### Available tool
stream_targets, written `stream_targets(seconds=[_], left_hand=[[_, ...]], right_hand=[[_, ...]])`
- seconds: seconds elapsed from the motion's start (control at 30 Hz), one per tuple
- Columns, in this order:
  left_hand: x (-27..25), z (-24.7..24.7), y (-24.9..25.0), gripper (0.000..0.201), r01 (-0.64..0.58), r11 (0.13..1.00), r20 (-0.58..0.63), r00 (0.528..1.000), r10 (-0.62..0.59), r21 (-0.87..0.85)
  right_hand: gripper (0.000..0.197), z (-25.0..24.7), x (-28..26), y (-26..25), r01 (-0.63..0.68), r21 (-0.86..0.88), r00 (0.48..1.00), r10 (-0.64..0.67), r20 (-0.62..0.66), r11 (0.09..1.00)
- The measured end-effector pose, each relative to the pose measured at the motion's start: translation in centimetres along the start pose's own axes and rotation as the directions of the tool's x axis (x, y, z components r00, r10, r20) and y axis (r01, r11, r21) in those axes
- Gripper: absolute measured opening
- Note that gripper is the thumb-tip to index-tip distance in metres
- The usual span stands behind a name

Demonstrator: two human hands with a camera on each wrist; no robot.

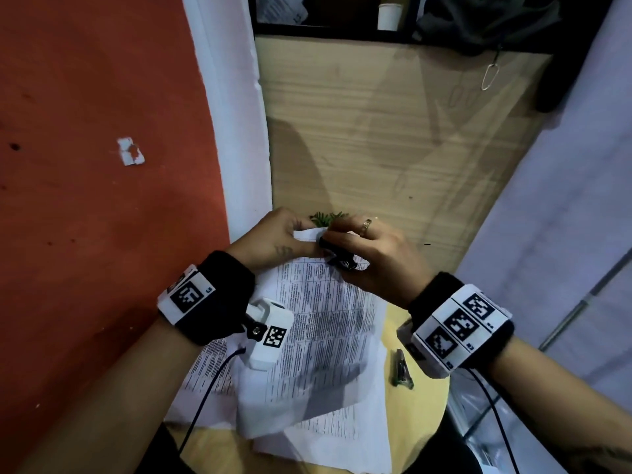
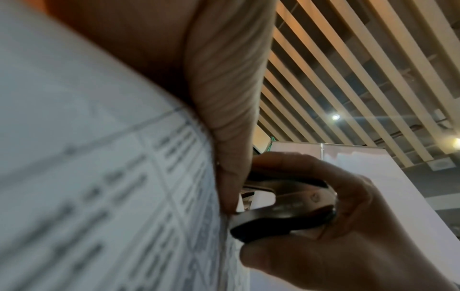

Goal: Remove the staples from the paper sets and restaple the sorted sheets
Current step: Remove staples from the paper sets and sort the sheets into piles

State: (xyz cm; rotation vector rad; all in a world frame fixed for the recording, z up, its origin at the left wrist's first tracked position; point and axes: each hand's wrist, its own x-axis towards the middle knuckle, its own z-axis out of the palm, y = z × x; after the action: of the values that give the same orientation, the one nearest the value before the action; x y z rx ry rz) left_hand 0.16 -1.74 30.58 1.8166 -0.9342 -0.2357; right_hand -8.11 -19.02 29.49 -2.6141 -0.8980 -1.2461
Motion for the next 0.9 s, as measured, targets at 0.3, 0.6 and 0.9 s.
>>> stream_targets(seconds=[0.3,0.6,0.9], left_hand=[[-0.19,-0.24,0.25,0.006,0.007,1.000,0.052,0.999,-0.008,0.006],[-0.19,-0.35,-0.20,0.035,0.053,0.997,0.108,0.993,-0.046,-0.060],[-0.26,-0.77,-0.02,0.017,0.085,0.993,0.171,0.983,-0.070,-0.080]], right_hand=[[0.031,0.42,-0.01,0.19,0.057,-0.002,0.994,-0.056,0.092,0.998],[0.023,0.53,0.56,0.02,0.162,-0.001,0.977,-0.160,0.144,0.987],[0.022,0.12,0.38,-0.10,0.070,0.031,0.989,-0.073,0.127,0.997]])
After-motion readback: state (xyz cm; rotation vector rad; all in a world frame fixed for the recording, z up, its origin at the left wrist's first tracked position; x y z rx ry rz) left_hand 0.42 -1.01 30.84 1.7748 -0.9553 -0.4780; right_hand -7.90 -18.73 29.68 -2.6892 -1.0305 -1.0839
